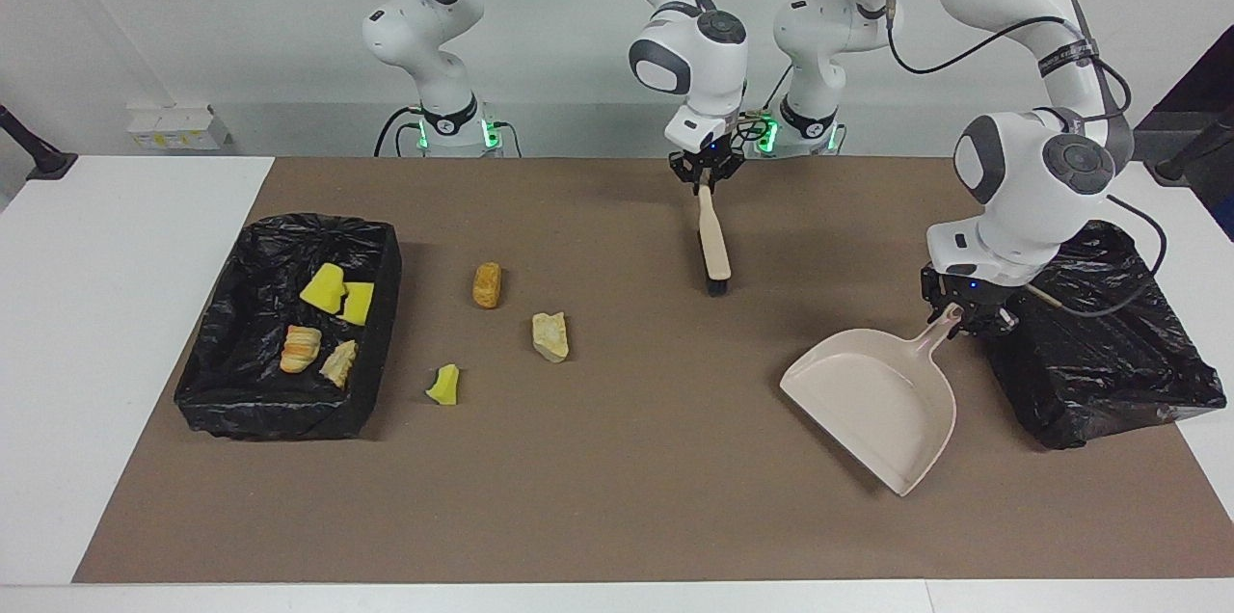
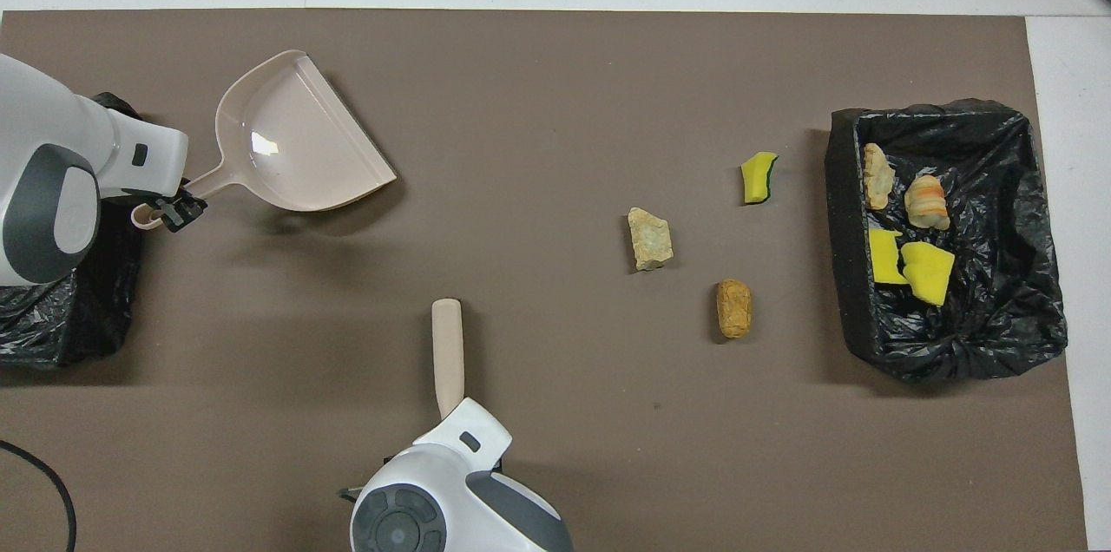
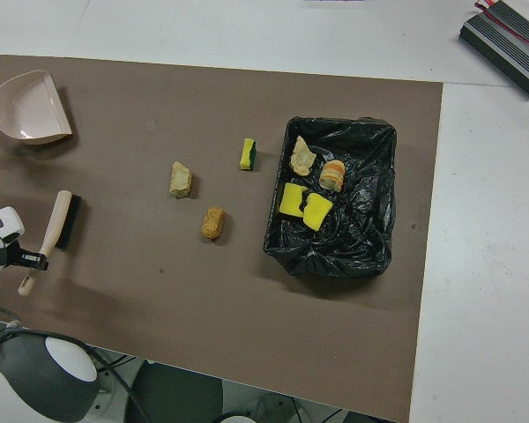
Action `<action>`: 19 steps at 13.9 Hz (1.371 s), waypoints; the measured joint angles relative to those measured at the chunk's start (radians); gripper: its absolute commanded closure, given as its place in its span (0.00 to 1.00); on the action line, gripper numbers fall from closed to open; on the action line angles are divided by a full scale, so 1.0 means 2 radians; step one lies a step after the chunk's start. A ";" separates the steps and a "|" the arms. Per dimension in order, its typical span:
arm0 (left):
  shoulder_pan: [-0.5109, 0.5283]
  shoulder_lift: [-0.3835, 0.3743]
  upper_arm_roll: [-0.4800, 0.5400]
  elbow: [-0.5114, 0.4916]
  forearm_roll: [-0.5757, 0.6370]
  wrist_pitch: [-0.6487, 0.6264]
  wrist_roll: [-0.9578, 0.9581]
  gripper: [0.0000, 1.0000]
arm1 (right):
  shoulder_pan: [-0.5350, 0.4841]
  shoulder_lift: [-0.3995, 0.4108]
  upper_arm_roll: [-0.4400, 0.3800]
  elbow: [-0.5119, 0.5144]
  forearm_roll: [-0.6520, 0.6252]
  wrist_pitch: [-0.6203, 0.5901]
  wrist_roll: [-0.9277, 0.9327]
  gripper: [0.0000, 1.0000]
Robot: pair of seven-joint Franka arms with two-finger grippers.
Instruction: Sweep and dump trash in bin
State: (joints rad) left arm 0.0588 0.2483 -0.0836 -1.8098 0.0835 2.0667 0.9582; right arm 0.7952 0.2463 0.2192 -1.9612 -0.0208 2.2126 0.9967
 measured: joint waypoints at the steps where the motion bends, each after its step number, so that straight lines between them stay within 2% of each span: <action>1: 0.000 0.000 -0.001 0.000 0.000 0.000 0.026 1.00 | -0.009 -0.011 -0.001 0.001 0.000 -0.021 0.000 1.00; 5: -0.010 0.000 -0.007 0.000 0.000 0.000 0.119 1.00 | -0.098 -0.069 -0.004 0.001 -0.014 -0.097 -0.019 1.00; 8: -0.052 0.001 -0.009 -0.002 0.000 0.001 0.120 1.00 | -0.183 -0.092 -0.005 0.004 -0.034 -0.124 -0.111 1.00; 10: -0.087 0.001 -0.011 -0.006 0.000 0.000 0.112 1.00 | -0.228 -0.090 -0.006 0.010 -0.060 -0.132 -0.180 1.00; 14: -0.154 0.000 -0.012 -0.038 0.000 0.011 0.029 1.00 | -0.306 -0.066 -0.006 0.023 -0.115 -0.132 -0.288 1.00; 16: -0.169 -0.005 -0.012 -0.047 0.000 0.017 0.019 1.00 | -0.332 -0.056 -0.007 0.032 -0.147 -0.132 -0.319 1.00; 19: -0.185 -0.019 -0.013 -0.070 0.000 0.028 0.019 1.00 | -0.390 -0.036 -0.006 0.046 -0.153 -0.107 -0.403 1.00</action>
State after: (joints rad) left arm -0.3110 0.2105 -0.1087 -1.9489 0.0830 2.1217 0.9971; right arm 0.0158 0.1738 0.2075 -1.8695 -0.3268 1.9995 0.1911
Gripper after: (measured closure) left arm 0.687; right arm 0.740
